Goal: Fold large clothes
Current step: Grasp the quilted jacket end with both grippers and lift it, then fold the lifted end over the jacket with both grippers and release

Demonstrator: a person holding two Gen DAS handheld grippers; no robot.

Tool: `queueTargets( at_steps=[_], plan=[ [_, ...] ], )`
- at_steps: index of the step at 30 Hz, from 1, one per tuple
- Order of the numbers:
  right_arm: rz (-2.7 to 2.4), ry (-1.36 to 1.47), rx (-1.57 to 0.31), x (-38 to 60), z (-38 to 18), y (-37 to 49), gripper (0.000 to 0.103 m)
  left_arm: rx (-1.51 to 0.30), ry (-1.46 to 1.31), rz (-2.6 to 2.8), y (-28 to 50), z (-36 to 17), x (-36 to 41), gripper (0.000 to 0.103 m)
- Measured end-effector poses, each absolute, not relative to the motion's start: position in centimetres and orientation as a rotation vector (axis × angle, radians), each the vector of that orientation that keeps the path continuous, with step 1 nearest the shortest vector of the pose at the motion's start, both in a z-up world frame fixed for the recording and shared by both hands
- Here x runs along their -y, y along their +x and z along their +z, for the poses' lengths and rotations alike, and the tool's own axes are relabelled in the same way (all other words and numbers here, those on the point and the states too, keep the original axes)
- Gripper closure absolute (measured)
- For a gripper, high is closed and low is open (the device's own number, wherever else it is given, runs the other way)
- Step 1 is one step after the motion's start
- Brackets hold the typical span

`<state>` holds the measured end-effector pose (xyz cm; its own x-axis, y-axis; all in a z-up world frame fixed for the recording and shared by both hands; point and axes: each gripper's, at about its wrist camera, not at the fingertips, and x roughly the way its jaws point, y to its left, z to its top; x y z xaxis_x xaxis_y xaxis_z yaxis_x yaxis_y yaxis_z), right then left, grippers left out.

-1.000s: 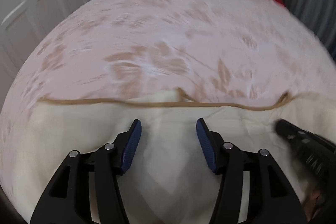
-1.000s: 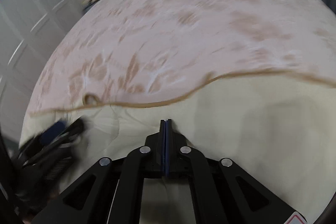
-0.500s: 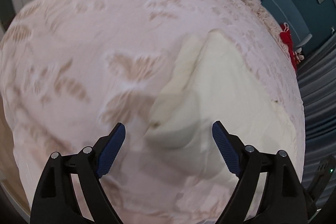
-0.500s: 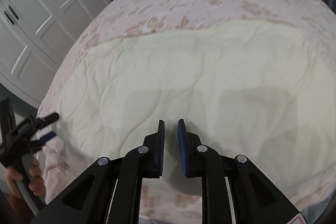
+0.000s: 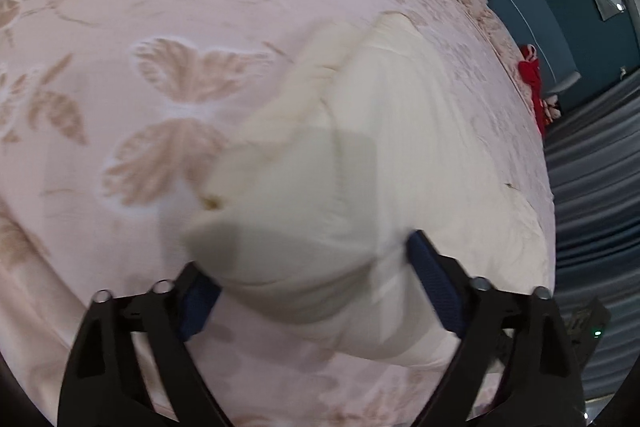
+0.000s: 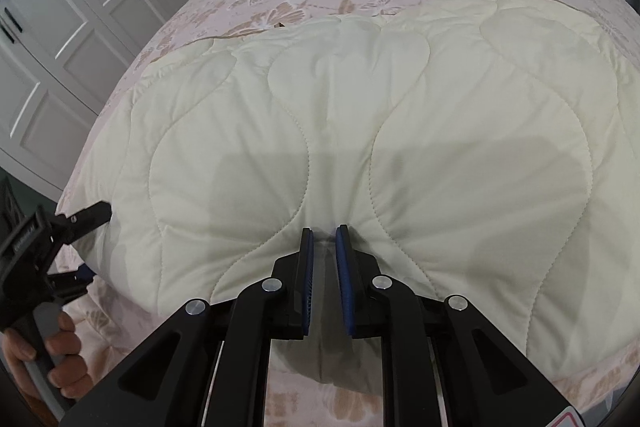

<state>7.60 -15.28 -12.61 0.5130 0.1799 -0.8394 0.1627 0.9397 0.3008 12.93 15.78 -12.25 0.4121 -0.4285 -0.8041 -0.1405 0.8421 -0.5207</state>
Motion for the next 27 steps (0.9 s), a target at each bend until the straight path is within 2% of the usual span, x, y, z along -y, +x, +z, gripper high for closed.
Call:
queueTargets(
  at_steps=[1, 2, 4, 6, 11, 20, 27],
  plan=[
    [0.010, 0.359, -1.038, 15.2, -12.6, 7.6, 0.089, -1.146, -0.570, -0.204, 12.9, -11.9, -15.3, 0.043],
    [0.011, 0.353, -1.038, 15.2, -12.7, 7.7, 0.089, -1.138, -0.560, -0.203, 12.8, -11.5, -15.0, 0.047],
    [0.017, 0.363, -1.038, 15.3, -12.5, 7.8, 0.089, -1.118, -0.528, -0.218, 12.6, -10.4, -14.4, 0.072],
    [0.014, 0.439, -1.036, 16.2, -11.5, 7.0, 0.091, -1.089, -0.489, -0.225, 12.2, -8.6, -14.0, 0.080],
    [0.071, 0.484, -1.018, 16.4, -9.2, 3.0, 0.093, -1.046, -0.479, -0.257, 11.9, -5.4, -13.8, 0.083],
    [0.092, 0.531, -1.072, 16.1, -13.3, 3.4, 0.098, -0.990, -0.415, -0.328, 9.2, -0.4, -10.2, 0.086],
    [0.125, 0.658, -1.063, 17.6, -14.8, 3.4, 0.103, -0.924, -0.259, -0.443, 5.8, 3.3, -3.0, 0.087]
  ],
)
